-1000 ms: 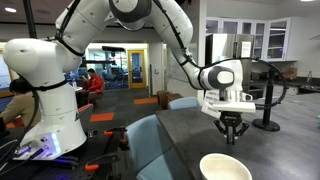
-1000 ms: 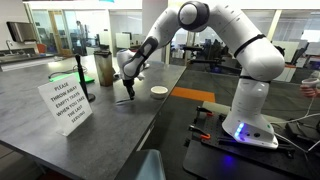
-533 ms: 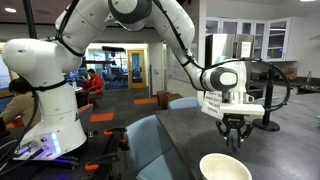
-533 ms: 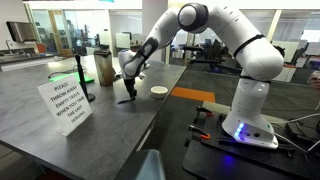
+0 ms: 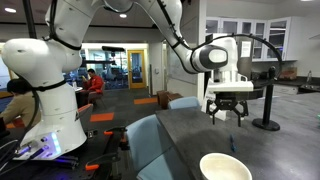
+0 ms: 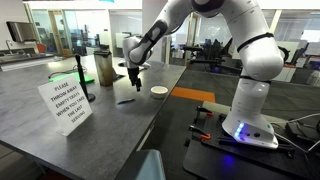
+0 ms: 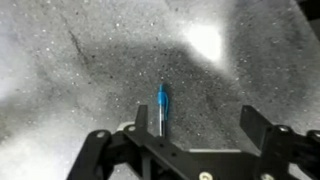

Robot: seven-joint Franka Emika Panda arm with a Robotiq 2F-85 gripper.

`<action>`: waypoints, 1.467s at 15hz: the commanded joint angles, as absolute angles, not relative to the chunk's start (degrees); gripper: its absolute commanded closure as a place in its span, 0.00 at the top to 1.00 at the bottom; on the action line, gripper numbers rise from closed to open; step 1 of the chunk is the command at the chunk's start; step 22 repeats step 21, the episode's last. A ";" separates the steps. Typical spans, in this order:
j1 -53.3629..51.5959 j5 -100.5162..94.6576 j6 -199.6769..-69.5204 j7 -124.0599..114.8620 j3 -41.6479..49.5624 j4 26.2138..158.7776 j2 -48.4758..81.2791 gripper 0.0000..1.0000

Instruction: Pick up the pen from the table and slightly move it forward.

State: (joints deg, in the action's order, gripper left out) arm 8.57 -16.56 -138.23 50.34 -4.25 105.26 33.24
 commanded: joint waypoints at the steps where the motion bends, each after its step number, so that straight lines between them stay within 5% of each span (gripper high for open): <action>1: 8.06 -15.53 -138.67 44.01 -3.09 116.88 21.82 1.00; 9: 7.08 -16.88 -137.20 40.79 -0.96 128.29 7.52 1.00; 22: 5.40 -21.58 -138.02 38.97 0.13 133.39 3.43 1.00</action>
